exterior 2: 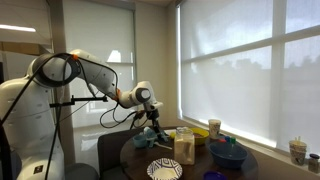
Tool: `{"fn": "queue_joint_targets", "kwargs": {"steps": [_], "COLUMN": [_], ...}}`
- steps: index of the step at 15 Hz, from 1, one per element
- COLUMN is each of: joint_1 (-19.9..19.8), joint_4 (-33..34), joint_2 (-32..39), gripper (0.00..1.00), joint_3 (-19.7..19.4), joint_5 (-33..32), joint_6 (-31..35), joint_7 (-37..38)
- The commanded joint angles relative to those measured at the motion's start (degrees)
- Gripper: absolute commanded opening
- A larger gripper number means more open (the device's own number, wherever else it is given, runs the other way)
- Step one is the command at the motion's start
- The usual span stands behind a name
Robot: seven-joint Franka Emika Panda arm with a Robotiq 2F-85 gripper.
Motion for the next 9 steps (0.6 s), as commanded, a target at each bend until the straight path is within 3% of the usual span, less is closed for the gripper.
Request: {"fn": "queue_joint_targets", "kwargs": {"steps": [1,9], "joint_1": [-1.2,-3.5], "joint_4": [-2.5,-6.9], "joint_2": [0.1,2.6], "gripper": [0.03,0.03], "joint_3": [0.3,-0.9], "joint_5": [-2.5,-7.2], "joint_6": [1.7,8.3], "joint_7": [-1.1,4.6]}}
